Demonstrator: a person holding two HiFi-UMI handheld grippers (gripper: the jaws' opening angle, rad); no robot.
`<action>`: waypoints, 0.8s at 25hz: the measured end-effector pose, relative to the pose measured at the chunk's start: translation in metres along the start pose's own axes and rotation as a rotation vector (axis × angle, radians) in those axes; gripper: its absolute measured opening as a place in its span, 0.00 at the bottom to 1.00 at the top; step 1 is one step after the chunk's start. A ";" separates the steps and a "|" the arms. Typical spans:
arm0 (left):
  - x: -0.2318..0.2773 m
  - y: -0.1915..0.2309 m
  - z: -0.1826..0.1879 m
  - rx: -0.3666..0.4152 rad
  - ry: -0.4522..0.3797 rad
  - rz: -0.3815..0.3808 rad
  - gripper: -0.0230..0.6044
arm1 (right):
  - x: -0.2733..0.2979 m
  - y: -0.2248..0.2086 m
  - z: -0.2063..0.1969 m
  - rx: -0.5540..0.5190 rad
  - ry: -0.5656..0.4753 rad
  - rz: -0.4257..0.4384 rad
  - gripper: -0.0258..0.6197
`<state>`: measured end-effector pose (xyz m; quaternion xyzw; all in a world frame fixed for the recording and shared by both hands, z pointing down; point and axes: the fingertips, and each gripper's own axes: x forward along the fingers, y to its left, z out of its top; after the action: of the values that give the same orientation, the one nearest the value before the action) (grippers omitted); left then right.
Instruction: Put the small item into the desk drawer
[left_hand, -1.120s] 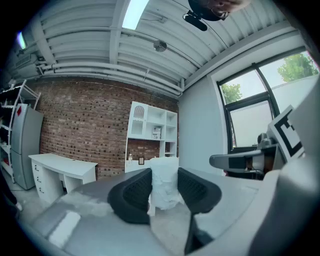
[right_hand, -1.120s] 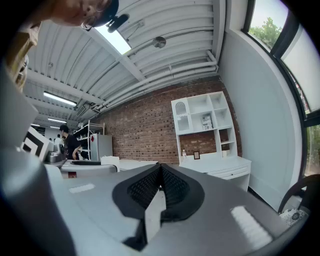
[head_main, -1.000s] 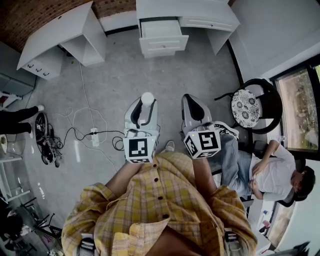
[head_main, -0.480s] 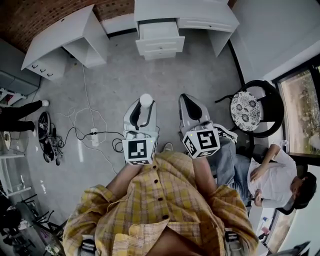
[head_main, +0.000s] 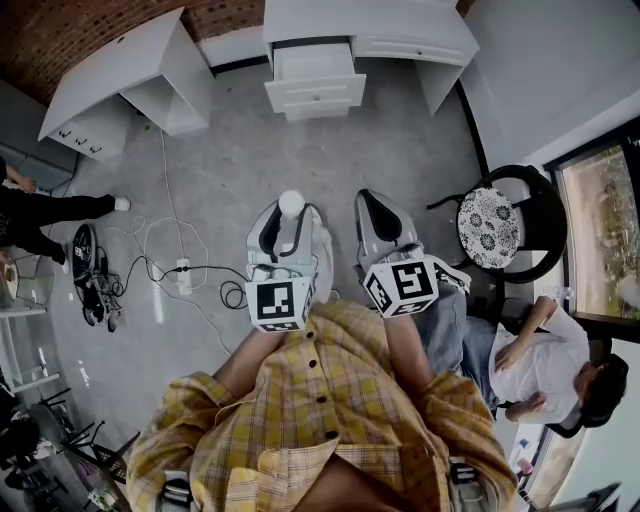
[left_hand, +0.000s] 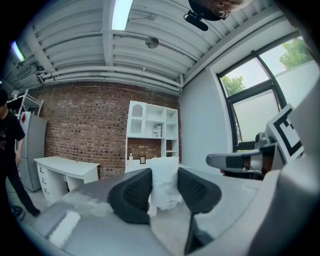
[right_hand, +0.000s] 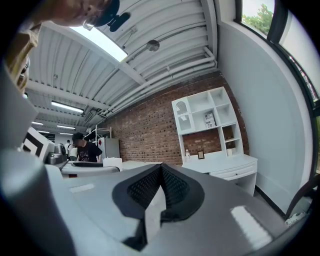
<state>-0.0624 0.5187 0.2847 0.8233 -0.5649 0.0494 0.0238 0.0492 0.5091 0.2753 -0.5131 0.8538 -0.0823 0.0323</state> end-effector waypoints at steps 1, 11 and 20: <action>0.006 0.001 -0.002 -0.003 0.000 -0.002 0.30 | 0.005 -0.004 -0.001 0.000 0.000 -0.001 0.04; 0.108 0.032 -0.006 -0.030 0.005 0.009 0.30 | 0.095 -0.055 0.006 -0.002 0.002 0.037 0.04; 0.228 0.083 0.007 -0.039 0.029 0.005 0.30 | 0.211 -0.109 0.022 -0.007 0.034 0.025 0.04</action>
<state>-0.0576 0.2767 0.3015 0.8204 -0.5675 0.0505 0.0480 0.0478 0.2703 0.2792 -0.5011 0.8608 -0.0876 0.0172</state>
